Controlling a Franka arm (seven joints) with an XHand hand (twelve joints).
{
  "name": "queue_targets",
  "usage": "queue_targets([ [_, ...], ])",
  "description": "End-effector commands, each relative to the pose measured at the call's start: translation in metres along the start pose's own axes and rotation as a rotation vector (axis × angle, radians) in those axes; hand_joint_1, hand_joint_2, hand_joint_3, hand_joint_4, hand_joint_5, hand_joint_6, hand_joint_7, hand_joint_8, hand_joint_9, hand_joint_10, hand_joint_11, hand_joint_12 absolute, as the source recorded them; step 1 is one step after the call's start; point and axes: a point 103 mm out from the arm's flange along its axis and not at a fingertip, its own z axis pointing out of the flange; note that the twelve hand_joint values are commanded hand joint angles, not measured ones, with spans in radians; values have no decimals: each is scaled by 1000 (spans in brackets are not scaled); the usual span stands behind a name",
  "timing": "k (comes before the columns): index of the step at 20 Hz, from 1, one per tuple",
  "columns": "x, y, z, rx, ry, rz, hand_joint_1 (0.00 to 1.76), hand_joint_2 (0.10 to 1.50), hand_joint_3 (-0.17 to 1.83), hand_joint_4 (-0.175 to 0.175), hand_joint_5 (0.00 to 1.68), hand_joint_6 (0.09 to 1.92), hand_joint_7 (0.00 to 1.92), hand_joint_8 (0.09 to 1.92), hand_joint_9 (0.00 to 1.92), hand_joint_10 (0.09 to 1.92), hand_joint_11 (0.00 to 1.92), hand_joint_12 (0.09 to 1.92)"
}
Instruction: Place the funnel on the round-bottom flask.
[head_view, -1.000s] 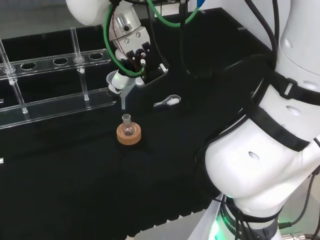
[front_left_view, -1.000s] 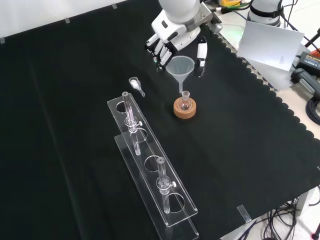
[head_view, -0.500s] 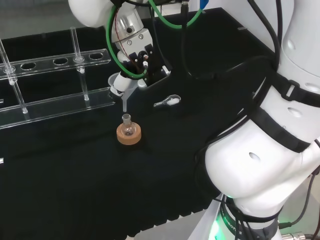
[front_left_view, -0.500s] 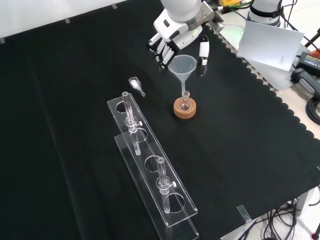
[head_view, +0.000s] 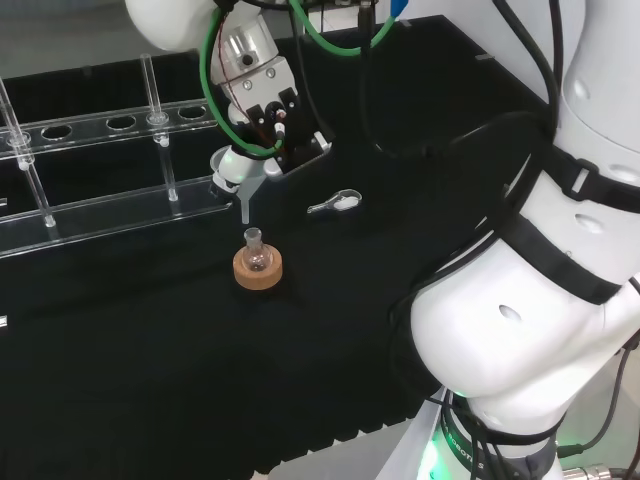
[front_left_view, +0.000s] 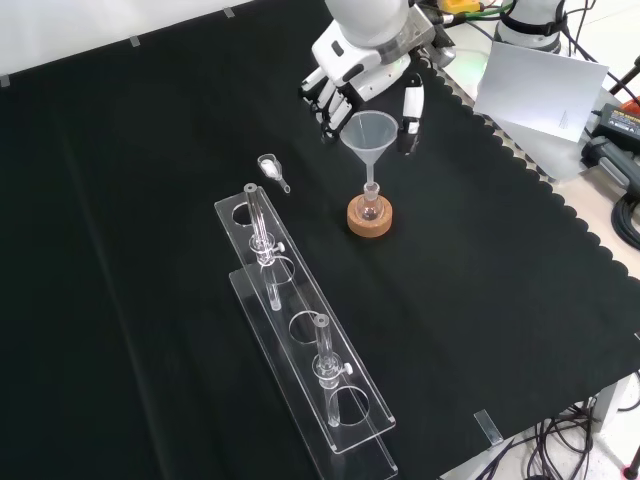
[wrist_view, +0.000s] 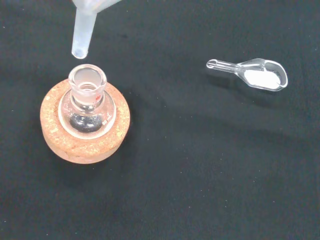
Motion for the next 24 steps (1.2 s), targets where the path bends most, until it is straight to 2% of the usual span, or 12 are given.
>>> queue_targets([
  [1, 4, -1, 0, 5, -4, 1, 611, 815, 61, -13, 699, 299, 1045, 497, 638, 491, 0, 1524],
  [14, 2, -5, 10, 23, 1, -2, 610, 815, 63, -13, 691, 318, 1045, 495, 639, 491, 0, 1522],
  [24, -6, 4, 18, 43, 11, 10, 609, 816, 64, -13, 685, 333, 1046, 495, 640, 490, 0, 1520],
])
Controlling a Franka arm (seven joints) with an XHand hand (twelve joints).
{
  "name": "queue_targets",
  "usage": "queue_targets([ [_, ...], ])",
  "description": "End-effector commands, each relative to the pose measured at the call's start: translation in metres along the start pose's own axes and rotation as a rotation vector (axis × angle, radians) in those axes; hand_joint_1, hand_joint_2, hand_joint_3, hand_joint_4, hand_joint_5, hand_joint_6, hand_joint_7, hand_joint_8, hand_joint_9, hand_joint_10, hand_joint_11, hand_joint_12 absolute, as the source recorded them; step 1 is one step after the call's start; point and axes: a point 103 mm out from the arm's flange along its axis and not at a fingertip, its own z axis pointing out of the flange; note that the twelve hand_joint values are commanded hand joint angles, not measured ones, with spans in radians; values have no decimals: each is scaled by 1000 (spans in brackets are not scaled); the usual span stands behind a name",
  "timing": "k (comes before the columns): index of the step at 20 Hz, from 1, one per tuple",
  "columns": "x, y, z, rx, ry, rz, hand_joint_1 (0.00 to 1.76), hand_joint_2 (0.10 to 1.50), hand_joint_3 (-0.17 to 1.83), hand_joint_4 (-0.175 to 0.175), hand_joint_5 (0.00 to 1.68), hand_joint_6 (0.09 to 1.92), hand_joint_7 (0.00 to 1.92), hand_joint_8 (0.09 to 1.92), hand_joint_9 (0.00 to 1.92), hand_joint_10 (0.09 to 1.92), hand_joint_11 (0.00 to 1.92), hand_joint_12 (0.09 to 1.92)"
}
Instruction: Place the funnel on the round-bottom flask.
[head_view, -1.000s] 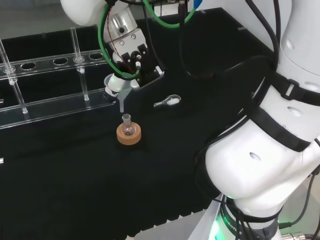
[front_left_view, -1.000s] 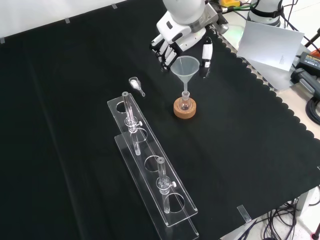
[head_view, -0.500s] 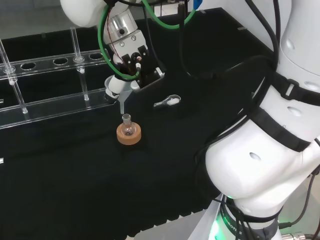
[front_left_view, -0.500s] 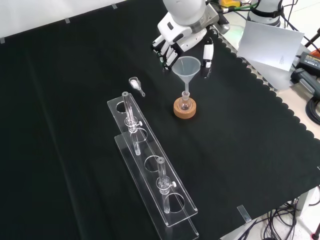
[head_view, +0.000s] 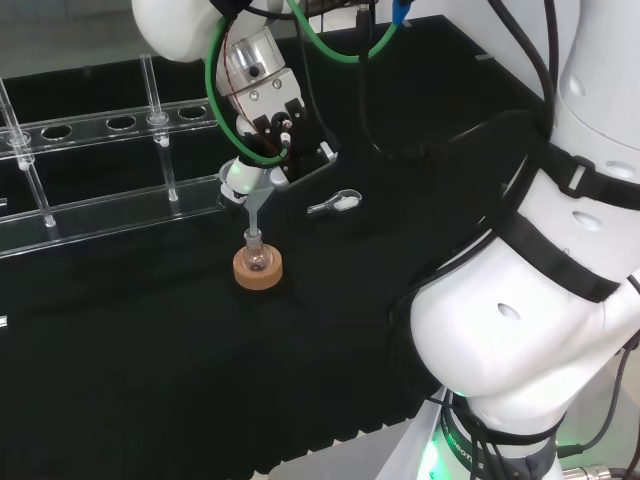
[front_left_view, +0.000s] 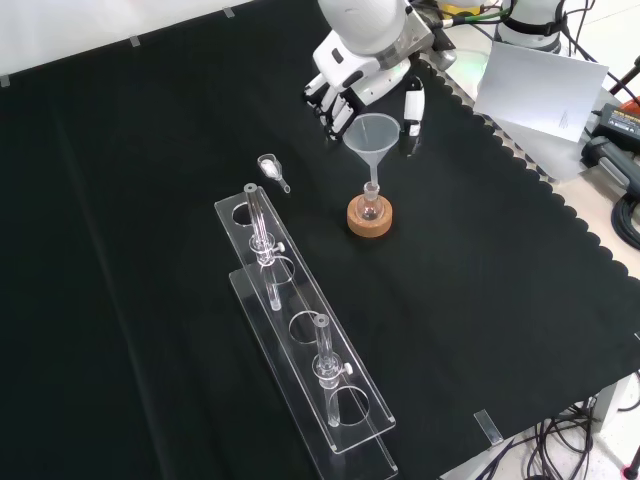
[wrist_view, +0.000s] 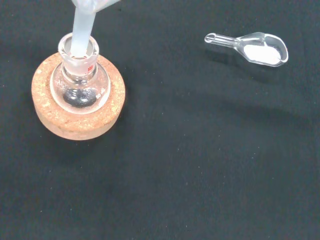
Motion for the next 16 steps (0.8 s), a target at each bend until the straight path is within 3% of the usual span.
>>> queue_targets([
  [1, -2, 6, 1, 1, 6, 2, 608, 816, 65, -13, 684, 334, 1046, 495, 640, 490, 0, 1520],
  [16, 7, 18, 14, 28, 12, -18, 606, 817, 67, -14, 673, 356, 1046, 494, 640, 490, 0, 1518],
])
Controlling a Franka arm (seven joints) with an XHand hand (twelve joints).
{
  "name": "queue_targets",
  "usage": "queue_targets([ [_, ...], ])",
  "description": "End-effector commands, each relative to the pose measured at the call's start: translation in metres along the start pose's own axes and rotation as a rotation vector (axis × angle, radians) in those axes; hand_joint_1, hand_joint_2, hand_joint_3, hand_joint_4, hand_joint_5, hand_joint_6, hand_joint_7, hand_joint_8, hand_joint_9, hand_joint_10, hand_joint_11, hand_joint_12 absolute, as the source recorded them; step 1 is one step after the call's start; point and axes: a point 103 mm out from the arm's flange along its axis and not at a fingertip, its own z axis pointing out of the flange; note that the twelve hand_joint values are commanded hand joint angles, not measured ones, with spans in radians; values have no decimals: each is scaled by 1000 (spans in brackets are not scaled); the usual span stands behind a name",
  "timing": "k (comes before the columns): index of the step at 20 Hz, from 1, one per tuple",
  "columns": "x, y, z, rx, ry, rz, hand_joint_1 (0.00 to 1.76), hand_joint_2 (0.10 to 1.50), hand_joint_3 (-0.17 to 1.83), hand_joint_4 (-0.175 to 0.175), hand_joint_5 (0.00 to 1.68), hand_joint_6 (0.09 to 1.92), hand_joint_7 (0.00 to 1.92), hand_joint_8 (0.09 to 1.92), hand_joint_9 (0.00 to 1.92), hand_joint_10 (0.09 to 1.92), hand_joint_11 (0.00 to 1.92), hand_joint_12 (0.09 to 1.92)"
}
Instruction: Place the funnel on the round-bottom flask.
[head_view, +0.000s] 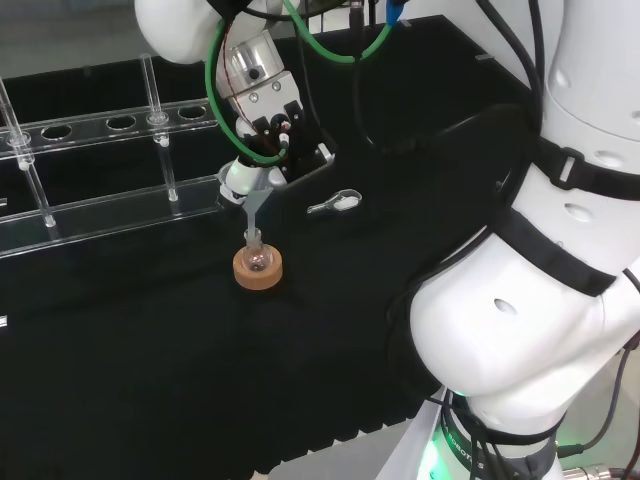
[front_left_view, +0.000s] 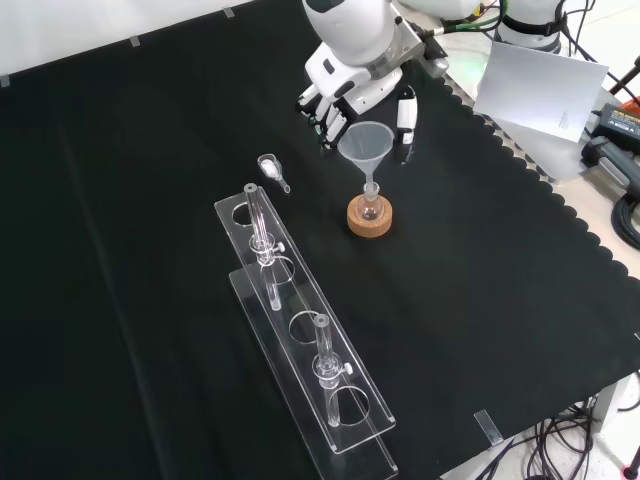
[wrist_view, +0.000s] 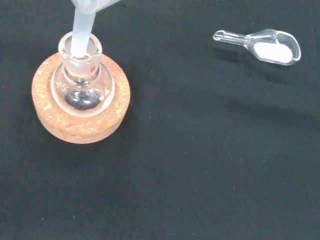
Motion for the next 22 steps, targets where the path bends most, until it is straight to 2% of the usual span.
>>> queue_targets([
  [1, 4, 4, 11, 18, 7, 0, 606, 817, 67, -14, 672, 357, 1046, 494, 640, 490, 0, 1517],
  [7, 4, 8, 18, 17, 40, 18, 606, 817, 68, -15, 667, 365, 1046, 493, 641, 489, 0, 1516],
  [22, 16, 14, 31, 36, 17, 22, 605, 816, 70, -16, 657, 384, 1046, 493, 641, 489, 0, 1511],
])
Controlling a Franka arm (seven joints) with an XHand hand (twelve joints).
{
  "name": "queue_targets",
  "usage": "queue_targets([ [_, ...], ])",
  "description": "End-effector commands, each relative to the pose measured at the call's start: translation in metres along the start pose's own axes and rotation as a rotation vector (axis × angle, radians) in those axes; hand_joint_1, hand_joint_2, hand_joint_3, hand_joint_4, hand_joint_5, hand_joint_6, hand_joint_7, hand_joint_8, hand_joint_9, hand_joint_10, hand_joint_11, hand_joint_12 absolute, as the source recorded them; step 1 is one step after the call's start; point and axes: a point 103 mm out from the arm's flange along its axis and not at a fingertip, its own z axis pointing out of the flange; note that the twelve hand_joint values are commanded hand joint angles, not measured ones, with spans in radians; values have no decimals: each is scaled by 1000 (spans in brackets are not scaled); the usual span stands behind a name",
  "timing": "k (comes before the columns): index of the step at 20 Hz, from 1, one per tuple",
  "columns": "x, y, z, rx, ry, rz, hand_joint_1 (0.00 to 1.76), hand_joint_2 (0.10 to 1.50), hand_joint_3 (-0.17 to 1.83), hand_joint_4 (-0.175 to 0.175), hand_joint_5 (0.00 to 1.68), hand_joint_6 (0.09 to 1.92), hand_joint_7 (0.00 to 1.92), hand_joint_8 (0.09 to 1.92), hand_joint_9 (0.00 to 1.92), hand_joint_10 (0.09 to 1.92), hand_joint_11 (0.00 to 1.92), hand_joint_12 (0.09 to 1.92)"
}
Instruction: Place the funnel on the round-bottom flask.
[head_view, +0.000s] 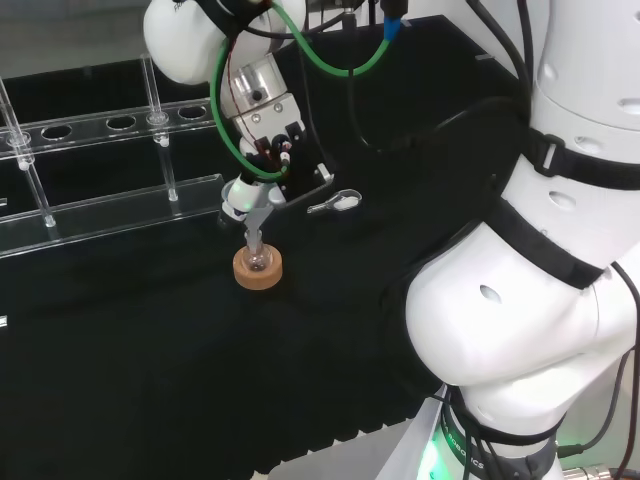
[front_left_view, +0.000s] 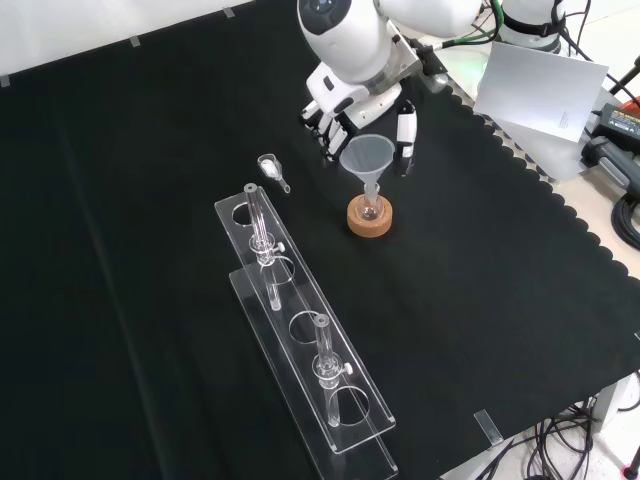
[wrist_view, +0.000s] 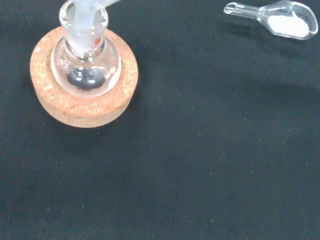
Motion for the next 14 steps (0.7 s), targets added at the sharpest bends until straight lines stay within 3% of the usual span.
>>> queue_targets([
  [1, 9, 4, 6, 6, -9, 0, 605, 816, 70, -16, 656, 386, 1046, 493, 641, 489, 0, 1510],
  [14, 11, -2, 16, 18, -2, 6, 605, 816, 71, -16, 649, 402, 1046, 492, 641, 489, 0, 1508],
])
